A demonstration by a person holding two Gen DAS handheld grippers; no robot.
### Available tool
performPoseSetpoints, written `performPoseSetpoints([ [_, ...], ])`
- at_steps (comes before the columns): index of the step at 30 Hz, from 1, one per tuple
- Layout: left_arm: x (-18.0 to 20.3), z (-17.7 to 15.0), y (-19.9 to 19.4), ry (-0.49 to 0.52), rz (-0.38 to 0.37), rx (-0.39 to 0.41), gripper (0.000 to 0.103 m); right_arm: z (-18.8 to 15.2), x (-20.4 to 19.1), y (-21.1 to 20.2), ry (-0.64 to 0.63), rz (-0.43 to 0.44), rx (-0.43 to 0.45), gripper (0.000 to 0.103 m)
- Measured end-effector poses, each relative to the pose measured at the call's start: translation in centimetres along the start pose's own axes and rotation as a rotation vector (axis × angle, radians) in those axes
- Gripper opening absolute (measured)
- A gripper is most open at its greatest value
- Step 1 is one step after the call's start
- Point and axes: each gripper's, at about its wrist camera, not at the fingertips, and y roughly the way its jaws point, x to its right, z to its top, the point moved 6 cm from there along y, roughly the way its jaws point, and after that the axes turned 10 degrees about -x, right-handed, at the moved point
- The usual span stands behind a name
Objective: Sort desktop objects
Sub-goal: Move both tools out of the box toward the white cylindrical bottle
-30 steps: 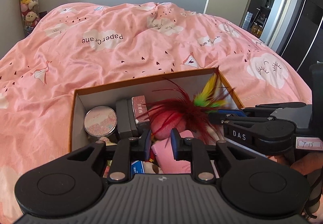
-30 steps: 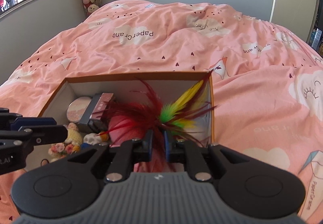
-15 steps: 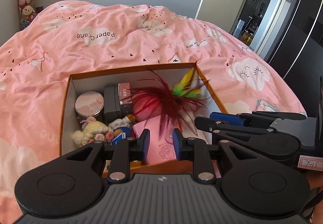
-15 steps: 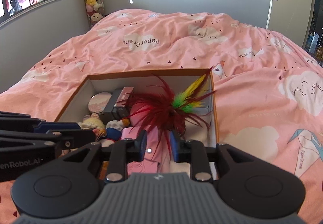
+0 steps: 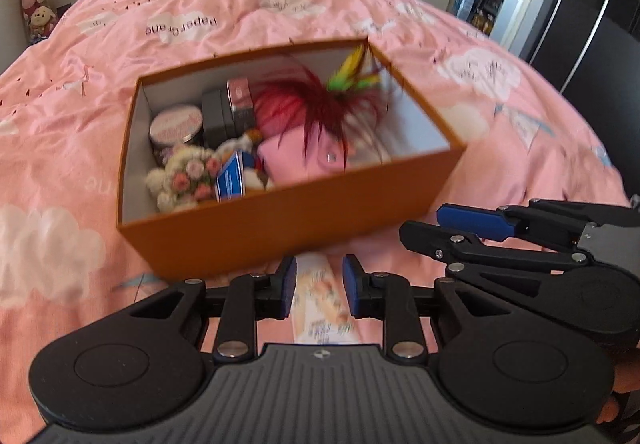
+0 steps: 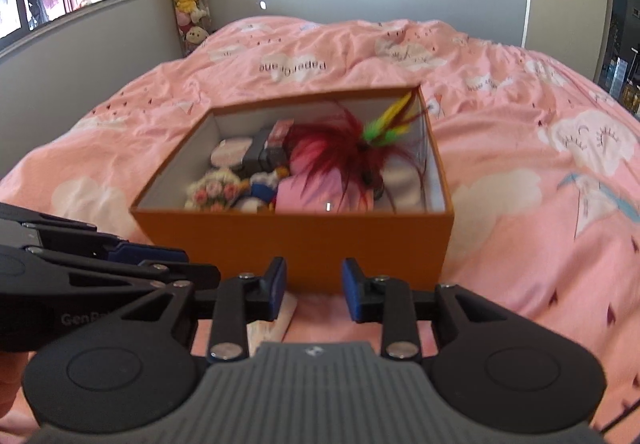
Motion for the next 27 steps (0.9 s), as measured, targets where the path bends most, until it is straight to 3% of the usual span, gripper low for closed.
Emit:
performPoseSetpoints([
  [8,0.6,-4.8,2.4,0.136,0.108,-0.168,0.029,-4.9,-0.5,3.0,-0.012,0.061,-0.185,0.033],
  [12,0.5,-6.5,2.8,0.155,0.134,-0.226,0.029,-6.6,-1.4,4.2,-0.028,0.123,-0.284,0.036],
  [22,-1.0,-9.0,3.1,0.084,0.161,-0.333,0.035,-8.9,-3.6,5.9,-0.119,0.246,-0.430,0.037],
  [27,-1.9,-9.5,3.2,0.029,0.154,-0.360,0.035,-9.6,-4.3,6.2,-0.167,0.276,-0.449,0.037],
])
